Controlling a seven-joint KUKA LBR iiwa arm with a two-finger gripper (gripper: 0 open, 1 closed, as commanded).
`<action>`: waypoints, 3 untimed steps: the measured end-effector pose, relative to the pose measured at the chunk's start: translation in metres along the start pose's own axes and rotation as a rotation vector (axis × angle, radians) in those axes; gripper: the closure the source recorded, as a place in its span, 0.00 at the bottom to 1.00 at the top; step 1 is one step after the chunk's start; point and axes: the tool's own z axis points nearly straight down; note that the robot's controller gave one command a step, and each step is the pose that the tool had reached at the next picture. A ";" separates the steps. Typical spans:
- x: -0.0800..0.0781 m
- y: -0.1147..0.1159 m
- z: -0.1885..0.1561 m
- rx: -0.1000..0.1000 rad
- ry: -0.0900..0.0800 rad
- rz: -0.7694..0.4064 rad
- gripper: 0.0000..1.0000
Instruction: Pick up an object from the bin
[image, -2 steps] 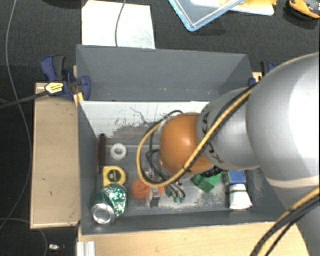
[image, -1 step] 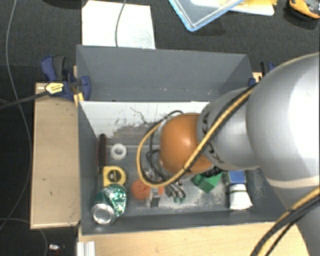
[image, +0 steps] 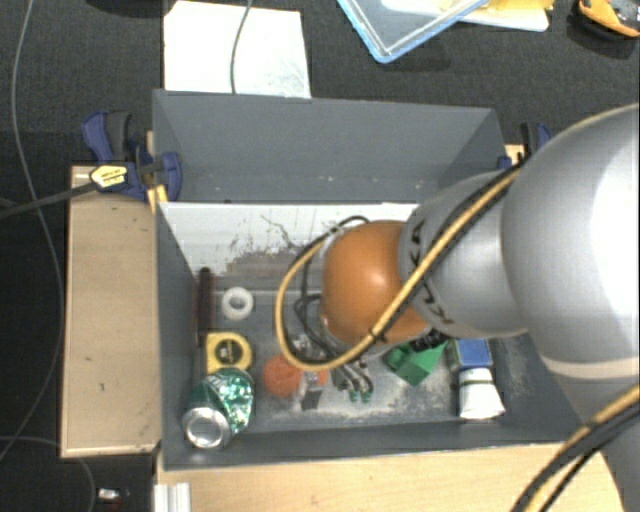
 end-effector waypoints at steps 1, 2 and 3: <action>0.000 0.000 -0.010 0.000 0.001 0.000 1.00; -0.001 0.000 -0.015 -0.001 -0.004 0.002 1.00; -0.001 0.000 -0.025 -0.001 -0.005 0.004 1.00</action>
Offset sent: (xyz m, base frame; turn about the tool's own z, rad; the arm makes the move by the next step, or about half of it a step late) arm 0.0004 0.0000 0.0165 -0.0002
